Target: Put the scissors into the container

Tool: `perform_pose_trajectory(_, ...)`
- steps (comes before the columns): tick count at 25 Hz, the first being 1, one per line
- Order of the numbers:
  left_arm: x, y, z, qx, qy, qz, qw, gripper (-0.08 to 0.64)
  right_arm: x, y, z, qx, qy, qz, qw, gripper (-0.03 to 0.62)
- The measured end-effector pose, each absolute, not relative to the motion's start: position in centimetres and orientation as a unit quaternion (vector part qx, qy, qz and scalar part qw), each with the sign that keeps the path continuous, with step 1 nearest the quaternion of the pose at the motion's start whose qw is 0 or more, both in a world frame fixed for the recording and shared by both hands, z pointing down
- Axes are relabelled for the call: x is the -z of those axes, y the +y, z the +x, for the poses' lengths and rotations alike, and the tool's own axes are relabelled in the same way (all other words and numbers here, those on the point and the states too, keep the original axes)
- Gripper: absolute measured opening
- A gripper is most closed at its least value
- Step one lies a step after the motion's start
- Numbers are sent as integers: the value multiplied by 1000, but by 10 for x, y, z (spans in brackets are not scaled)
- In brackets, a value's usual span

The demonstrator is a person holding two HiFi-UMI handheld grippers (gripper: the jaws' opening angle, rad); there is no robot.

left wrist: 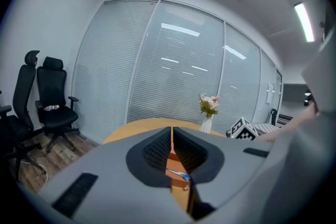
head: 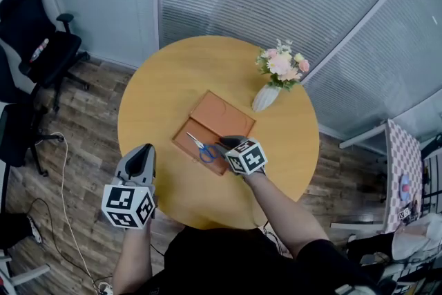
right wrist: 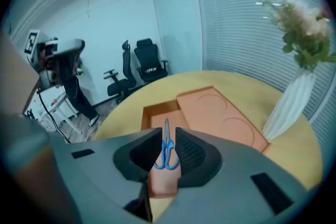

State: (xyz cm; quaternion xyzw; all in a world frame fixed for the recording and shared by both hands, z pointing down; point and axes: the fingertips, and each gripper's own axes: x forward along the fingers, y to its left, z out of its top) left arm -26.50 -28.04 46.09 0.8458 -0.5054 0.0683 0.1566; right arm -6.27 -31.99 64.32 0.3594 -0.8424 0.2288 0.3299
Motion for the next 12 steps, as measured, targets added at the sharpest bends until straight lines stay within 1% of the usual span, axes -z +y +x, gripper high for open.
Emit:
perform_pose_trajectory(3, -445, -278, -244, -75, -497, 853, 140, 23, -592, -319, -30, -223, -858, 384, 256, 84)
perform_pose_trajectory(7, -420, -293, -212, -89, -487, 862, 103, 23, -515, -328, 14, -185, -879, 410, 156, 72)
perform_pose_trajectory(10, -398, -296, -184, -89, -483, 867, 87, 23, -461, -321, 51, -151, -889, 421, 101, 61)
perform_pose_trajectory(12, -383, -296, -167, -83, -482, 869, 79, 23, -430, -312, 71, -124, -895, 422, 76, 55)
